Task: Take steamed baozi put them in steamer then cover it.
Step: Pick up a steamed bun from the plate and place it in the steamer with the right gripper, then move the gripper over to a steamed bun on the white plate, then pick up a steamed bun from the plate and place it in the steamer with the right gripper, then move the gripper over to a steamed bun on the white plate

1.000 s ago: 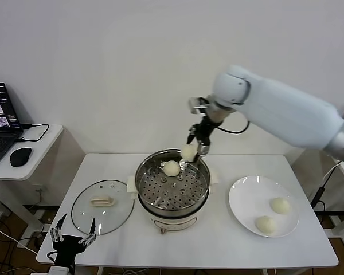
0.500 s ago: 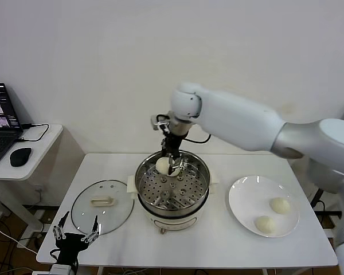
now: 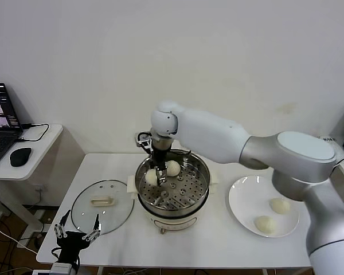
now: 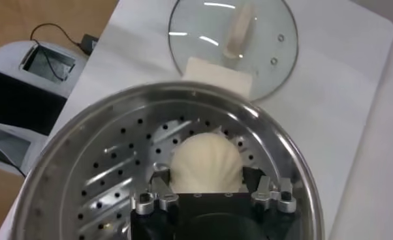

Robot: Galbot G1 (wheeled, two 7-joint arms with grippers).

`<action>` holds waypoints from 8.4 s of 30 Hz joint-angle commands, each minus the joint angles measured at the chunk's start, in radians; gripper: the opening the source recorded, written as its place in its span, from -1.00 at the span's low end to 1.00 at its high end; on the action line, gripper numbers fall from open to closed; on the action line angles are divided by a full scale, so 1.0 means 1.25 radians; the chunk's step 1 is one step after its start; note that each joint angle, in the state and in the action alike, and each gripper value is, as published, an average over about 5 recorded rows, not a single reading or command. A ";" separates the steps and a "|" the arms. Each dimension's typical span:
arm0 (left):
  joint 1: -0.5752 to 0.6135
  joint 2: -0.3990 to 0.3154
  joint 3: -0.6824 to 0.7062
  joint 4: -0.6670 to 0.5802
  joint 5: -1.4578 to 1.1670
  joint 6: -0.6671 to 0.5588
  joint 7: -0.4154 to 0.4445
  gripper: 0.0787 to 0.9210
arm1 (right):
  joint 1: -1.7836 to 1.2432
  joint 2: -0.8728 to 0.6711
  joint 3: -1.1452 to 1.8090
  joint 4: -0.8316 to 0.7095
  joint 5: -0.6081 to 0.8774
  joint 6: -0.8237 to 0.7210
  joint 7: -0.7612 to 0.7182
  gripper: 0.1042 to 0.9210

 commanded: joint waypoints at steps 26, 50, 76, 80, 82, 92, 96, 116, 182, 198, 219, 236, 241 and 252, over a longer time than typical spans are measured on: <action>-0.001 -0.010 0.010 -0.012 -0.012 0.015 0.016 0.77 | 0.179 -0.415 0.081 0.362 0.052 0.007 -0.051 0.76; 0.057 -0.024 0.022 -0.009 -0.026 0.021 0.023 0.77 | -0.305 -0.870 0.328 0.529 -0.253 0.140 -0.058 0.76; 0.069 -0.022 0.008 0.016 -0.019 0.023 0.029 0.77 | -0.579 -0.789 0.478 0.399 -0.357 0.165 -0.028 0.76; 0.069 -0.021 0.006 0.020 -0.016 0.024 0.029 0.77 | -0.580 -0.779 0.476 0.388 -0.356 0.166 -0.024 0.76; 0.068 -0.023 0.007 0.023 -0.014 0.024 0.029 0.77 | -0.581 -0.772 0.475 0.384 -0.355 0.166 -0.020 0.76; 0.066 -0.028 0.012 0.027 -0.009 0.023 0.029 0.77 | -0.580 -0.753 0.470 0.368 -0.343 0.158 -0.002 0.76; 0.068 -0.028 0.012 0.028 -0.009 0.023 0.028 0.77 | -0.580 -0.745 0.470 0.360 -0.337 0.153 0.008 0.76; 0.062 -0.029 0.017 0.036 -0.008 0.023 0.028 0.77 | -0.578 -0.746 0.474 0.341 -0.332 0.150 -0.006 0.37; 0.023 -0.046 0.001 0.027 -0.023 0.011 0.002 0.77 | -0.015 -0.217 0.091 0.330 -0.355 0.812 -0.084 0.28; 0.012 -0.043 0.003 0.033 -0.025 0.013 0.007 0.77 | -0.085 -0.219 0.087 0.355 -0.369 0.781 -0.074 0.28; 0.005 -0.044 0.003 0.039 -0.025 0.014 0.008 0.77 | -0.102 -0.211 0.081 0.362 -0.368 0.762 -0.066 0.32; 0.002 -0.040 0.011 0.038 -0.024 0.016 0.012 0.77 | 0.021 -0.390 0.203 0.398 -0.268 0.529 -0.058 0.76; 0.000 -0.035 0.017 0.031 -0.024 0.019 0.017 0.77 | 0.066 -0.493 0.219 0.349 -0.159 0.340 -0.040 0.76; 0.008 -0.018 0.028 0.026 -0.024 0.020 0.021 0.77 | -0.001 -0.688 0.224 0.317 -0.020 0.047 -0.033 0.76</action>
